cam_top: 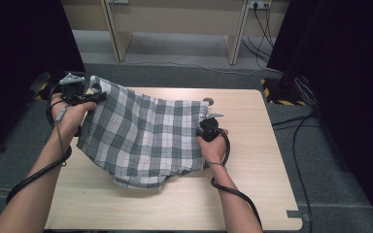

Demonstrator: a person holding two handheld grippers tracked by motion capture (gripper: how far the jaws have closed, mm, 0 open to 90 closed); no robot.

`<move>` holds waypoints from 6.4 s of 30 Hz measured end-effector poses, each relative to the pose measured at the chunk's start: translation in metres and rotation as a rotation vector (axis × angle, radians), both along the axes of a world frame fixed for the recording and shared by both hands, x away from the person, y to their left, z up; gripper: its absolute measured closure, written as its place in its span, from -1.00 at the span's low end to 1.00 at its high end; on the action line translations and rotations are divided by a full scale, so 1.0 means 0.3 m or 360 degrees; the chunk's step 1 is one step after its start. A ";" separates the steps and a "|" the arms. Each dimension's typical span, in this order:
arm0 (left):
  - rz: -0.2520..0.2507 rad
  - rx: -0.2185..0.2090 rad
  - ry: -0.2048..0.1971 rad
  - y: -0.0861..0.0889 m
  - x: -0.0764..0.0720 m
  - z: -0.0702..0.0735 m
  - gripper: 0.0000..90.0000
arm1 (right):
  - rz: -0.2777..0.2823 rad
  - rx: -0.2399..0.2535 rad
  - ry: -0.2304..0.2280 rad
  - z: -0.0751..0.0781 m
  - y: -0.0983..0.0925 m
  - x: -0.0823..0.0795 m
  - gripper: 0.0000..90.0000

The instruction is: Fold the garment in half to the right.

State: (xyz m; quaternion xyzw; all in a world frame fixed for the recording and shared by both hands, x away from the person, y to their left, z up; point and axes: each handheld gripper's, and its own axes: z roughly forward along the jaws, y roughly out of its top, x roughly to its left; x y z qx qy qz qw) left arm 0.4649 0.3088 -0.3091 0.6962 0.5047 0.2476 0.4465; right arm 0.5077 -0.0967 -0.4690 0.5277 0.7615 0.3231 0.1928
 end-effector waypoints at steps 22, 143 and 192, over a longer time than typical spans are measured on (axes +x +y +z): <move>0.0029 0.0014 -0.0012 0.034 -0.008 0.019 0.89 | 0.0027 0.0018 0.0001 -0.003 0.061 -0.002 0.58; -0.0352 0.0048 0.0083 -0.713 0.098 -0.136 0.89 | 0.0120 0.0235 -0.0364 0.345 0.003 -0.085 0.08; -0.0411 0.0065 0.0056 -0.723 0.085 -0.138 0.72 | 0.0277 0.0000 -0.0305 0.487 0.209 0.119 0.84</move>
